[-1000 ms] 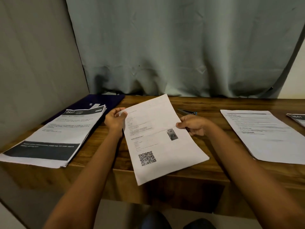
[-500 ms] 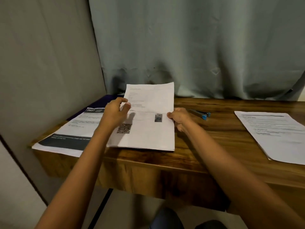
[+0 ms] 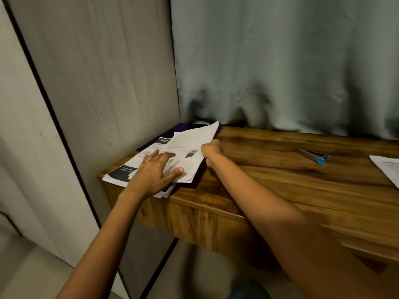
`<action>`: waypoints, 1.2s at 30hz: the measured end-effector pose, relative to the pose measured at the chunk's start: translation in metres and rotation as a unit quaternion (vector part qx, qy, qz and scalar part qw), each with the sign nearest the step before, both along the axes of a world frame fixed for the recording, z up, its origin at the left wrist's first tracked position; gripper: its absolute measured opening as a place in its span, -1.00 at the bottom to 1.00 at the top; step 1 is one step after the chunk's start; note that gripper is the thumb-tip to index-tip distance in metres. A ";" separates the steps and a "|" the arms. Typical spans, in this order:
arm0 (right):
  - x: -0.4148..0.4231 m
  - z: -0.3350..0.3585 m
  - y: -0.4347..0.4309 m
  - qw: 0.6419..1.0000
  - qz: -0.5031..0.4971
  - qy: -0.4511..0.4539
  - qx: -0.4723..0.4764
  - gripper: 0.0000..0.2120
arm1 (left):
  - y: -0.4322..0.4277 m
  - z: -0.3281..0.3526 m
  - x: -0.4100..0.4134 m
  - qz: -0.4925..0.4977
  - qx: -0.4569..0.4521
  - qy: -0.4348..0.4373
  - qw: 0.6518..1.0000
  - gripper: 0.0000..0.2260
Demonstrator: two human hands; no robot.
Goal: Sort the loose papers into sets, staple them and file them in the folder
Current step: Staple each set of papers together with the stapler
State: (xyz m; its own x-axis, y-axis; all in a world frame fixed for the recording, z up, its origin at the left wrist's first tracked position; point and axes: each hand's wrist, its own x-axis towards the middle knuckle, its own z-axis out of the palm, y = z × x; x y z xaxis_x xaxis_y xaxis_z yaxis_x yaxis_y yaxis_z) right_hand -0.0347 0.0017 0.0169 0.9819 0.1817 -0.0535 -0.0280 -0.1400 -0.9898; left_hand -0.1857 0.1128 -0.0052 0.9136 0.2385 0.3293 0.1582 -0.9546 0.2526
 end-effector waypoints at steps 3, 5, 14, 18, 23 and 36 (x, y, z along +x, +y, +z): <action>-0.003 -0.004 0.016 0.999 0.011 -0.023 -0.045 -0.67 | 0.008 -0.008 -0.001 -0.006 0.011 0.021 1.000 -0.04; -0.005 -0.006 0.023 0.995 0.030 -0.045 -0.080 -0.69 | 0.011 -0.013 0.000 -0.008 0.013 0.035 0.999 0.07; -0.004 -0.023 0.027 0.943 0.120 -0.176 -0.255 -0.57 | 0.016 -0.035 0.005 -0.056 0.018 0.047 0.997 -0.08; -0.001 -0.030 0.024 0.913 0.146 -0.181 -0.336 -0.52 | 0.019 -0.044 0.007 -0.063 0.025 0.044 0.997 -0.39; 0.000 -0.042 0.021 0.883 0.165 -0.203 -0.389 -0.51 | 0.020 -0.049 0.005 -0.070 0.033 0.046 0.996 -0.43; 0.006 -0.031 -0.026 0.926 0.094 -0.248 -0.269 -0.62 | -0.024 -0.017 0.006 -0.073 0.021 -0.004 0.997 -0.48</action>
